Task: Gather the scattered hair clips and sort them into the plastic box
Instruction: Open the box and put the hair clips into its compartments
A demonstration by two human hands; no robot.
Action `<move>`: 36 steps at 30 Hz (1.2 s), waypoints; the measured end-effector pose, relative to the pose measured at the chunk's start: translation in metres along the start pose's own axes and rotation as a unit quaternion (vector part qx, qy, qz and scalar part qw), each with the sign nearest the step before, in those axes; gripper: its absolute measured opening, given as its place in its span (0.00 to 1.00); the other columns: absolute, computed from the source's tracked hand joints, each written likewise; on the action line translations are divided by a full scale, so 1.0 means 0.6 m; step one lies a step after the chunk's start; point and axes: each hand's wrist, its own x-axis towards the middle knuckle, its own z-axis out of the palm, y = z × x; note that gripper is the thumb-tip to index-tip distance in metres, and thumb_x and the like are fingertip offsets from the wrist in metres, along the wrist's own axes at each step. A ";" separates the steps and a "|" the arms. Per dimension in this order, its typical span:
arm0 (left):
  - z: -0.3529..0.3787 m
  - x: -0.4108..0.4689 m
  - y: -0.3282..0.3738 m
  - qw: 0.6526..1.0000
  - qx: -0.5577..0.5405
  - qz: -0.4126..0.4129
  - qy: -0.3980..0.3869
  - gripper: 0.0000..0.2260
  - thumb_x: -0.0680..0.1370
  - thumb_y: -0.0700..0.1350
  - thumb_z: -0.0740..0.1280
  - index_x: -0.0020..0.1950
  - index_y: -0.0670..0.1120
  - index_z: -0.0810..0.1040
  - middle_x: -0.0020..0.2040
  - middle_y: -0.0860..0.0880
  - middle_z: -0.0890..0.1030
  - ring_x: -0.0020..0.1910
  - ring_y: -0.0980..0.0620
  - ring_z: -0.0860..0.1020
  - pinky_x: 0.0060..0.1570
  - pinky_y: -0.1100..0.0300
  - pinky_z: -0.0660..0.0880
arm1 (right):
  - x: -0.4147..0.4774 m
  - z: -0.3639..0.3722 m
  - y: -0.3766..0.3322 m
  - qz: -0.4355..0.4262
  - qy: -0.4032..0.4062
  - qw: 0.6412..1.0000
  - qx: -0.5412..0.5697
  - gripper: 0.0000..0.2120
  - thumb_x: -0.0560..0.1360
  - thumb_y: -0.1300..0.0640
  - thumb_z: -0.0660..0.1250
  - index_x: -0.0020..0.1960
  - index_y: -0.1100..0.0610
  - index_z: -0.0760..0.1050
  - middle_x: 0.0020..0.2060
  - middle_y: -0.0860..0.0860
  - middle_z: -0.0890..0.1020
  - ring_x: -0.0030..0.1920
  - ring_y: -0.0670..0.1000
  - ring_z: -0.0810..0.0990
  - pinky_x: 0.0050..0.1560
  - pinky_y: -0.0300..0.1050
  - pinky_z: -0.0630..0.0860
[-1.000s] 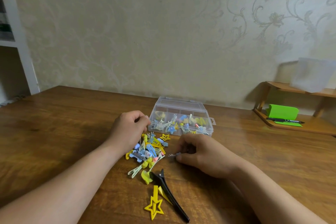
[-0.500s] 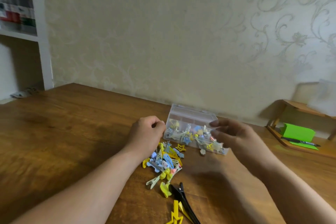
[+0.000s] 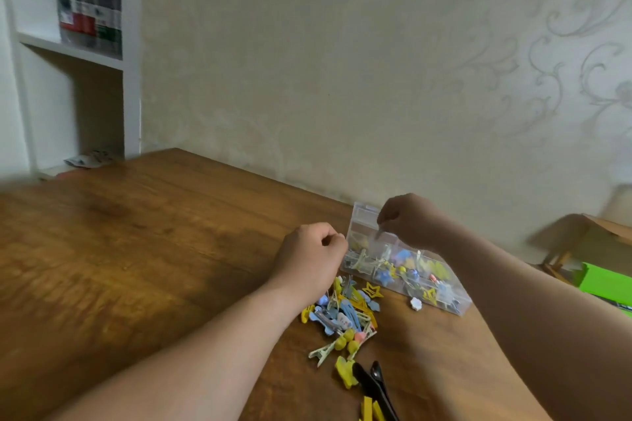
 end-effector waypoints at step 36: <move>-0.013 -0.021 0.026 1.000 0.018 -0.002 0.012 0.15 0.86 0.48 0.64 0.44 0.47 0.86 0.39 0.49 0.84 0.38 0.50 0.79 0.44 0.53 0.77 | -0.291 0.064 0.017 -0.039 0.034 0.967 0.251 0.06 0.82 0.54 0.70 0.52 0.45 0.84 0.46 0.38 0.86 0.48 0.36 0.82 0.47 0.35 0.76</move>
